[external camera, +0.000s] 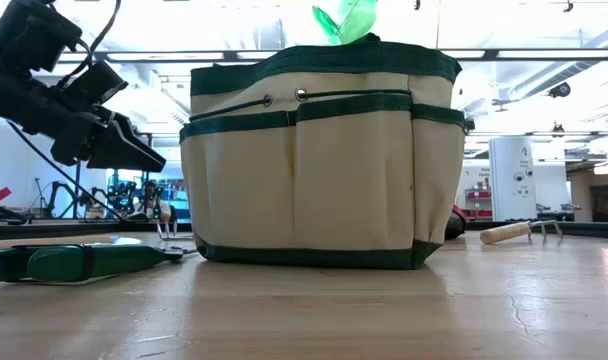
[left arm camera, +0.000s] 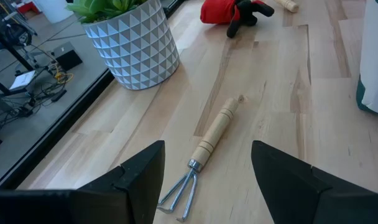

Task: Pick & Place Garden tools in Gardening bag
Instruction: Put the green spray bottle into the white gardening bag

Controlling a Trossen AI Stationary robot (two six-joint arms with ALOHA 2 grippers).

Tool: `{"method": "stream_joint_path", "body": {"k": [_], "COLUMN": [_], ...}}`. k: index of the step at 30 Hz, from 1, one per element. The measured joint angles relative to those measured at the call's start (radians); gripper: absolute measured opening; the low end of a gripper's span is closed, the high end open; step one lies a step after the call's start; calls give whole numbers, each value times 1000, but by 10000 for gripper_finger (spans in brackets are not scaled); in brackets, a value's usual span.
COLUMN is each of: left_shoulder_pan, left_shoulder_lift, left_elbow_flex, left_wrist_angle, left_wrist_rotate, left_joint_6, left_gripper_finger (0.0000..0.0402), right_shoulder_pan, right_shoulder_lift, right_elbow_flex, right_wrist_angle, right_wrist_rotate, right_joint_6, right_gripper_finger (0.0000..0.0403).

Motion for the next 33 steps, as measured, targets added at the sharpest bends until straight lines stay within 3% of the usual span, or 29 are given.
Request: {"method": "stream_joint_path", "body": {"k": [15, 20, 33], "left_shoulder_pan": [0, 0, 0], "left_shoulder_lift": [0, 0, 0], "left_elbow_flex": [0, 0, 0], "left_wrist_angle": [0, 0, 0], "left_wrist_rotate": [0, 0, 0], "left_joint_6": [0, 0, 0], "left_gripper_finger": [241, 241, 241], "right_shoulder_pan": [59, 79, 141], "right_shoulder_lift": [98, 163, 348], "right_elbow_flex": [12, 74, 262], "right_wrist_angle": [44, 43, -73], "right_wrist_rotate": [-76, -120, -113], "right_joint_6": [10, -10, -6], "right_gripper_finger": [39, 39, 39]}}
